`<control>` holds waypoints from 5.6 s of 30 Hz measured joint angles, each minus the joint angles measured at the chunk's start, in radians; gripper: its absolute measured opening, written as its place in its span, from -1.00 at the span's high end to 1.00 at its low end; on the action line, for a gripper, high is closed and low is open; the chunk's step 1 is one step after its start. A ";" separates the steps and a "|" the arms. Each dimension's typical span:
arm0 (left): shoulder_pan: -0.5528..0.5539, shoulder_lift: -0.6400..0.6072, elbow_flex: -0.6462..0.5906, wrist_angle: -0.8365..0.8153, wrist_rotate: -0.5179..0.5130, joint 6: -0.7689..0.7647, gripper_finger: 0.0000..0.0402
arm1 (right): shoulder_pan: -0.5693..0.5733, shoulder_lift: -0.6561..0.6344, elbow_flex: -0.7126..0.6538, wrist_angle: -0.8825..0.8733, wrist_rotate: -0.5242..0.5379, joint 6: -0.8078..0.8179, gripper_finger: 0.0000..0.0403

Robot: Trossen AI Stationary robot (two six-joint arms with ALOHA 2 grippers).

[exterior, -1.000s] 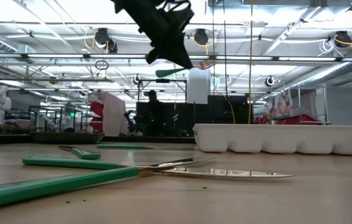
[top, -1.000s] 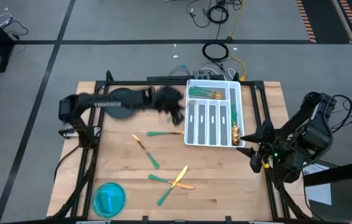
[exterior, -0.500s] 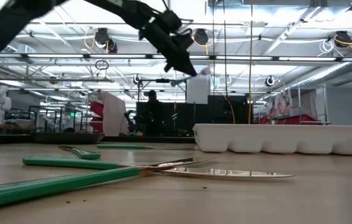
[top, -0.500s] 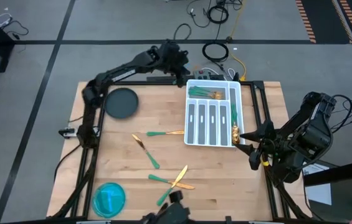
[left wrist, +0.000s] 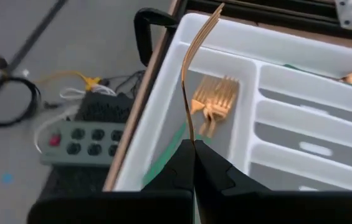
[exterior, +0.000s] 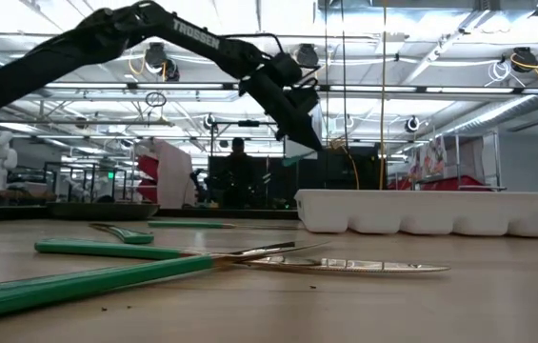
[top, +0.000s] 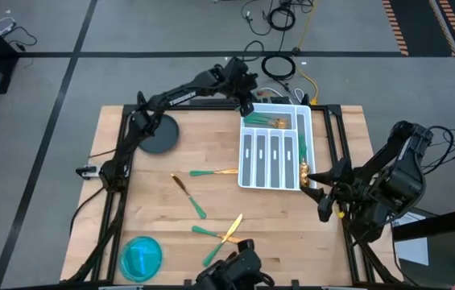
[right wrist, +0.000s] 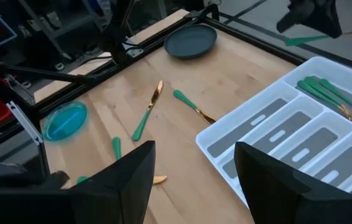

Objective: Sort silverware
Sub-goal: Put the green fork into the silverware tray, then put the green knife into the silverware tray

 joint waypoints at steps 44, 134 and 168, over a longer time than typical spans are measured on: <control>-0.034 0.196 0.000 0.170 0.128 0.084 0.68 | 0.000 0.040 0.000 0.000 0.002 0.021 -0.05; -1.289 -0.781 0.100 -0.702 -0.927 -0.649 0.64 | -0.603 0.861 -0.001 0.893 -1.130 -1.996 -0.10; -1.289 -0.781 0.100 -0.775 -0.927 -0.650 0.64 | -0.575 0.926 0.000 0.878 -1.008 -1.723 0.97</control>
